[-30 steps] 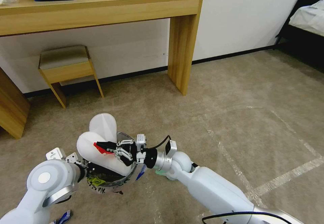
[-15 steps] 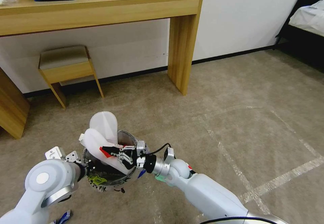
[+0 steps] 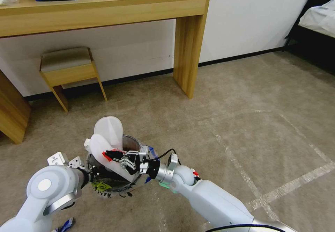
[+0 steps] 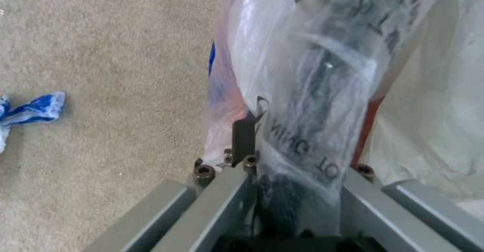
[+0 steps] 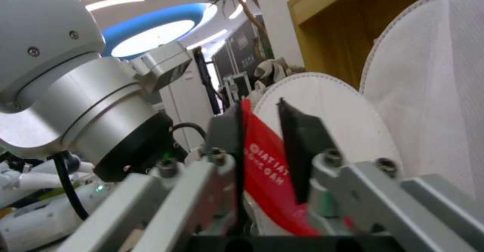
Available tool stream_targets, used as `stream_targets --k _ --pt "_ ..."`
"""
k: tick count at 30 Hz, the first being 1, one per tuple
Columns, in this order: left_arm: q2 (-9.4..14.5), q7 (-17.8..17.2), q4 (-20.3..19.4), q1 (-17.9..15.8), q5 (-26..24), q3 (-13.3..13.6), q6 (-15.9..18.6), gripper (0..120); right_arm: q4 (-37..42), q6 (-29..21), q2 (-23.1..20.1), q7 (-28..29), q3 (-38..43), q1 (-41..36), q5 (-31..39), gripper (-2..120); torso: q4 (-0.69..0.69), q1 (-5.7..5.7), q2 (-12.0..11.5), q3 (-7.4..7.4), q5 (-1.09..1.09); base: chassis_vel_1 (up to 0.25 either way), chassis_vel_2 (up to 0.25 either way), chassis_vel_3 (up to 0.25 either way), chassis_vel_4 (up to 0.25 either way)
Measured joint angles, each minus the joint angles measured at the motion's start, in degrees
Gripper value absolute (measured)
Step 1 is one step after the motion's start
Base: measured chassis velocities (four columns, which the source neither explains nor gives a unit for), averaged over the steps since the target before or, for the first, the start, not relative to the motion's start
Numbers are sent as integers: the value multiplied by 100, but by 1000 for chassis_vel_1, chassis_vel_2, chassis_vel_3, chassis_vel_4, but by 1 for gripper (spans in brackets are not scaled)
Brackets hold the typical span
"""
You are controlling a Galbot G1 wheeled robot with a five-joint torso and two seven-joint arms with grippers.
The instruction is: Pick up the trash bin and place the garbage on the floor into it.
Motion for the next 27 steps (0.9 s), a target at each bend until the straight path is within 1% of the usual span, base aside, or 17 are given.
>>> stream_targets --k 1,3,4,5,6,8,9,11,12,14,15,17,18,19,20,25,27 --pt "-9 5 8 6 8 0 2 0 2 -10 1 20 5 19 4 32 0 0 0 0 0 0 0 0 0" --pt "-17 13 16 3 14 0 3 0 -15 -16 10 24 6 34 3 40 0 0 0 0 0 0 0 0 0" --pt "-17 13 16 3 14 0 3 0 -15 -16 10 24 6 34 3 40 0 0 0 0 0 0 0 0 0" --pt "-18 15 18 -8 15 2 3 0 -30 -21 16 27 7 40 2 45 0 0 0 0 0 0 0 0 0" --pt "-18 15 18 -8 15 2 3 0 -30 -21 16 27 7 40 2 45 0 0 0 0 0 0 0 0 0" --pt "-14 17 18 -23 13 4 3 0 -49 -27 21 39 8 48 1 57 0 0 0 0 0 0 0 0 0" --pt "-14 17 18 -23 13 4 3 0 -49 -27 21 39 8 48 1 57 0 0 0 0 0 0 0 0 0" --pt "8 17 17 -26 2 -1 3 0 -42 -47 -2 49 7 73 4 69 0 0 0 0 0 0 0 0 0" --pt "8 17 17 -26 2 -1 3 0 -42 -47 -2 49 7 73 4 69 0 0 0 0 0 0 0 0 0" --pt "24 17 25 -29 -2 -14 3 0 13 -64 -58 51 7 115 27 79 0 0 0 0 0 0 0 0 0" --pt "24 17 25 -29 -2 -14 3 0 13 -64 -58 51 7 115 27 79 0 0 0 0 0 0 0 0 0" --pt "23 12 52 -38 -4 -17 3 0 115 -88 -127 51 11 165 88 91 0 0 0 0 0 0 0 0 0" --pt "23 12 52 -38 -4 -17 3 0 115 -88 -127 51 11 165 88 91 0 0 0 0 0 0 0 0 0" --pt "18 7 63 -41 -2 -17 3 0 155 -98 -158 54 19 193 105 96 0 0 0 0 0 0 0 0 0" --pt "14 5 64 -42 -1 -17 3 0 175 -101 -178 55 20 217 110 99 0 0 0 0 0 0 0 0 0" --pt "13 -8 65 -41 -2 -18 2 0 233 -101 -208 54 72 248 119 100 0 0 0 0 0 0 0 0 0" --pt "14 -9 83 -33 -2 -24 2 0 325 -101 -219 -54 192 267 150 100 0 0 0 0 0 0 0 0 0"
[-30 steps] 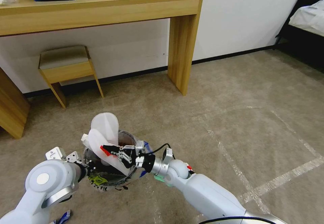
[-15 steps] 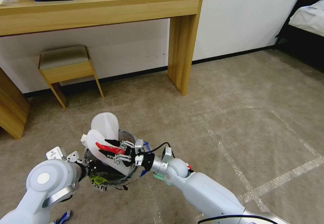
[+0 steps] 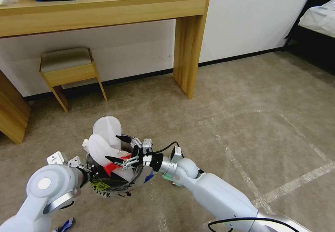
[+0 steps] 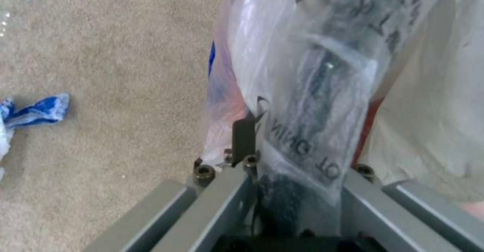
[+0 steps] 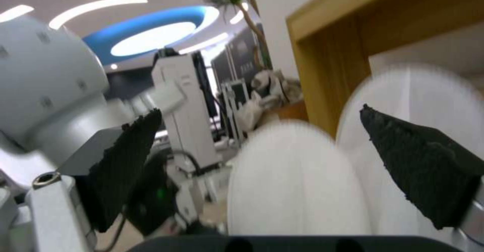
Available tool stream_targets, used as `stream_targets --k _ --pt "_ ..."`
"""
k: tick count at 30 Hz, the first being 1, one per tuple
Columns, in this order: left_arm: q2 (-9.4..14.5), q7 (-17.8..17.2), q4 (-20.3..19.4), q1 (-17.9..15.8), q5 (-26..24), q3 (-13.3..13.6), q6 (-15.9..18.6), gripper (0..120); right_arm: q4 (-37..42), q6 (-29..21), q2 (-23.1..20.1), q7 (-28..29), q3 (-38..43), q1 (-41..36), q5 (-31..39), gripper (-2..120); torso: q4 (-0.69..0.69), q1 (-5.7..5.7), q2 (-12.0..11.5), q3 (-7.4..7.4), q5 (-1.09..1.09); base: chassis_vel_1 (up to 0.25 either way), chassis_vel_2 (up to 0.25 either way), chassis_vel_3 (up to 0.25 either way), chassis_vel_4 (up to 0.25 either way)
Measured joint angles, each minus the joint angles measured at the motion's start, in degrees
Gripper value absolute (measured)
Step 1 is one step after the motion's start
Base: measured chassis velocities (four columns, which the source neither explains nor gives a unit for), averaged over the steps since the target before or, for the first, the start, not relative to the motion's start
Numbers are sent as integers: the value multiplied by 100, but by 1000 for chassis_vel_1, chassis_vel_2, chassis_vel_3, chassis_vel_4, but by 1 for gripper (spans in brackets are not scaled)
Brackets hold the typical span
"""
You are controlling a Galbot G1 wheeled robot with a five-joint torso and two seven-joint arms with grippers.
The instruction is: Pick up the trash bin and place the garbage on the floor into it.
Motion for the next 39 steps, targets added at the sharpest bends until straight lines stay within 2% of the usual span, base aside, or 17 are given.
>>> stream_targets --k 6,13,17,27,29,33,36,37,38,39 --pt "-10 -6 32 18 3 -14 -1 0 599 -113 -130 -163 417 48 270 100 0 0 0 0 0 0 0 0 0" --pt "-23 -19 31 46 6 -37 -1 0 1494 -251 -710 -2 1509 234 746 100 0 0 0 0 1 0 0 0 0" --pt "-47 -35 31 59 5 -38 -3 0 1625 -298 -1041 131 2035 264 925 100 -1 0 0 0 1 0 0 0 0" --pt "-93 -91 31 113 -1 -24 -6 0 1464 -302 -1315 299 2779 -25 930 100 1 0 -1 0 1 0 0 0 0" --pt "-93 -105 32 101 -21 -33 -29 0 1318 -317 -1599 922 3059 -221 486 100 1 0 -1 0 0 0 0 0 0" --pt "-87 -127 36 71 -95 -62 -50 0 992 -252 -1830 1076 3251 -348 101 100 -1 0 -1 0 2 0 0 0 0" --pt "-74 -139 54 44 -146 -85 -54 0 606 -108 -1978 854 3358 -372 -163 100 -2 0 -1 0 1 0 0 0 0" --pt "-67 -145 65 28 -163 -94 -56 0 284 71 -2032 600 3367 -333 -393 100 -2 0 -1 -1 1 0 0 0 0" --pt "-69 -147 74 5 -186 -103 -57 0 -358 420 -2059 19 3339 -166 -993 100 -1 0 -1 0 2 0 0 0 0" --pt "-69 -147 74 5 -186 -103 -57 0 -358 420 -2059 19 3339 -166 -993 100 -1 0 -1 0 2 0 0 0 0"
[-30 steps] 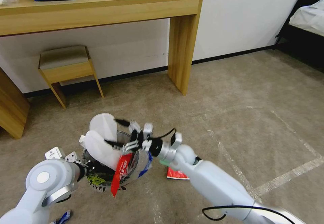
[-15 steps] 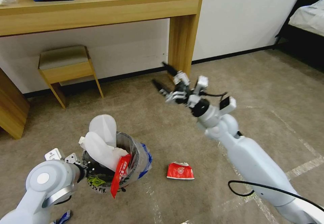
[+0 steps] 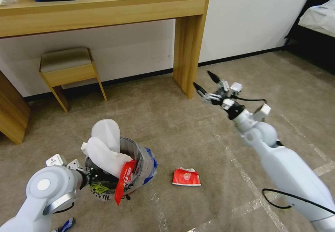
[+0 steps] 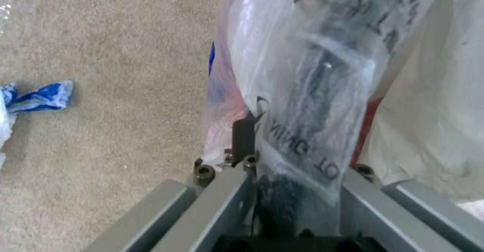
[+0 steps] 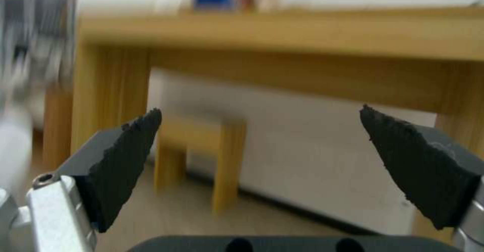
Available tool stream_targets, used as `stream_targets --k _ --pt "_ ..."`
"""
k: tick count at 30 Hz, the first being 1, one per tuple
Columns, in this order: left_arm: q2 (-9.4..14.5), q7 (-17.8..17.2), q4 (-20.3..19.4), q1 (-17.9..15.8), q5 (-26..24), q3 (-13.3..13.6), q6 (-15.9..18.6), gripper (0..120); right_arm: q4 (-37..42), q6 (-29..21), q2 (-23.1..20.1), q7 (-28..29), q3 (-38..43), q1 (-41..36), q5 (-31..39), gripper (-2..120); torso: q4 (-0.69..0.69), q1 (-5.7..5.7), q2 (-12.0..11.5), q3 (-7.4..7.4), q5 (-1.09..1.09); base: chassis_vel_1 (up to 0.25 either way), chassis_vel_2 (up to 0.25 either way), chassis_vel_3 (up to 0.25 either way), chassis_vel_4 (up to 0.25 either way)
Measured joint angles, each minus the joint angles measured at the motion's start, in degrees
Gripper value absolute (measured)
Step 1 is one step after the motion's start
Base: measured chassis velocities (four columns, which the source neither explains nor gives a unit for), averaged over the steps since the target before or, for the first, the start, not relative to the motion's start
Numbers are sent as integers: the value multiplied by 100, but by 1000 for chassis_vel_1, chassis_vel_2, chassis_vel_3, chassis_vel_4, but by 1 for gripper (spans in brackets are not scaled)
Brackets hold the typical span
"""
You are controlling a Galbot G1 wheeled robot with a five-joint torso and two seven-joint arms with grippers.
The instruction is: Pick up the trash bin and place the garbage on the floor into it.
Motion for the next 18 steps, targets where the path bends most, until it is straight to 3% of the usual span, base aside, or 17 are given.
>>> stream_targets --k 2,3,5,9,11,13,14,18 --pt "-15 -1 5 -24 -2 24 0 0 -736 298 4 -561 -126 206 -598 100 4 0 0 0 -4 0 0 0 0" --pt "-15 -1 5 -24 -2 24 0 0 -736 298 4 -561 -126 206 -598 100 4 0 0 0 -4 0 0 0 0" --pt "-12 17 153 -304 -14 241 11 0 -1284 353 -98 -968 -210 193 -1116 100 2 0 0 0 -2 0 0 0 0" --pt "-11 47 206 -385 -38 313 26 0 -1539 351 -144 -1218 -341 215 -1413 100 -3 0 0 0 -4 0 0 0 0" --pt "-4 55 235 -440 -38 349 35 0 -1648 348 -181 -1378 -443 230 -1599 100 -1 0 0 0 4 0 0 0 0" --pt "6 55 257 -468 -47 366 57 0 -1776 415 -221 -1514 -704 264 -1854 100 1 0 0 0 -9 0 0 0 0" --pt "15 58 257 -460 -46 350 61 0 -1846 489 -213 -1604 -932 273 -1957 100 2 0 0 0 0 0 0 0 0" --pt "18 57 252 -430 -45 329 61 0 -1916 524 -182 -1710 -1192 276 -2090 100 2 0 0 -1 -4 0 0 0 0"
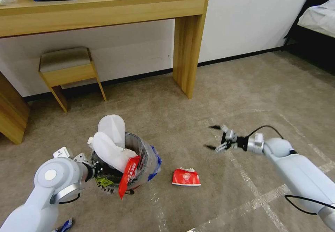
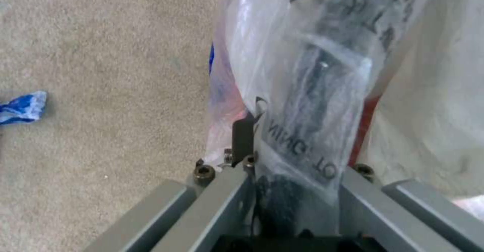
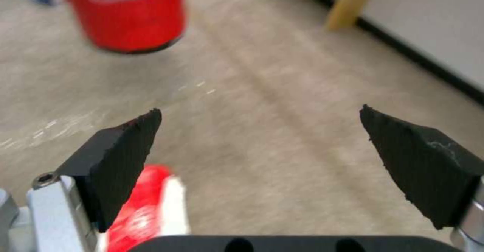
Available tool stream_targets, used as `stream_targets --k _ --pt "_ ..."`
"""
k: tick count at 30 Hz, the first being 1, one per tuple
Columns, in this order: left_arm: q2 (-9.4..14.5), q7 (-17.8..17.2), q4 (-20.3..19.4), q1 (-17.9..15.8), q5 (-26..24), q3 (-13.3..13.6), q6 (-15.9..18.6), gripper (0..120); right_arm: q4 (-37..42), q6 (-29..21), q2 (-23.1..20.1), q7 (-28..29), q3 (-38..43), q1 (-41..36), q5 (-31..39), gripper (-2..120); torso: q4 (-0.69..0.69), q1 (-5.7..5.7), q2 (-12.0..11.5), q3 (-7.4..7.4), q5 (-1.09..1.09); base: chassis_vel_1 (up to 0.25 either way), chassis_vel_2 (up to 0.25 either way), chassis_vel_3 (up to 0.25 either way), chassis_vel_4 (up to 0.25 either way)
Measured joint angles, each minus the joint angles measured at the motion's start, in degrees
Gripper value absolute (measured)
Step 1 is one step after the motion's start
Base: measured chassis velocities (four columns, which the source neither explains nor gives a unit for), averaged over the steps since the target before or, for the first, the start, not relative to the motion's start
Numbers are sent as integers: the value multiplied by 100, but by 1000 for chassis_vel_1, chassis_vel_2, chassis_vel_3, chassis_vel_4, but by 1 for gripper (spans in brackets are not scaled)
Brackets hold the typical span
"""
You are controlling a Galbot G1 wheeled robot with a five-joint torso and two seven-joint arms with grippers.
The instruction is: Pick up the trash bin and place the garbage on the floor into it.
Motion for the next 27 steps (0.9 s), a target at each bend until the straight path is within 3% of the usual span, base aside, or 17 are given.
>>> stream_targets --k 6,16,27 --pt "-42 5 -75 97 45 -33 5 0 -225 132 120 -57 -714 83 -444 100 0 0 1 0 1 0 0 0 0" --pt "-57 -3 -164 124 56 -51 -1 0 -336 195 236 -71 -1148 147 -519 100 -1 0 1 0 0 0 0 0 0" --pt "20 -101 -281 181 -90 -111 -36 0 -1024 327 611 -13 -1481 453 -891 100 -1 0 1 0 1 0 0 0 0"
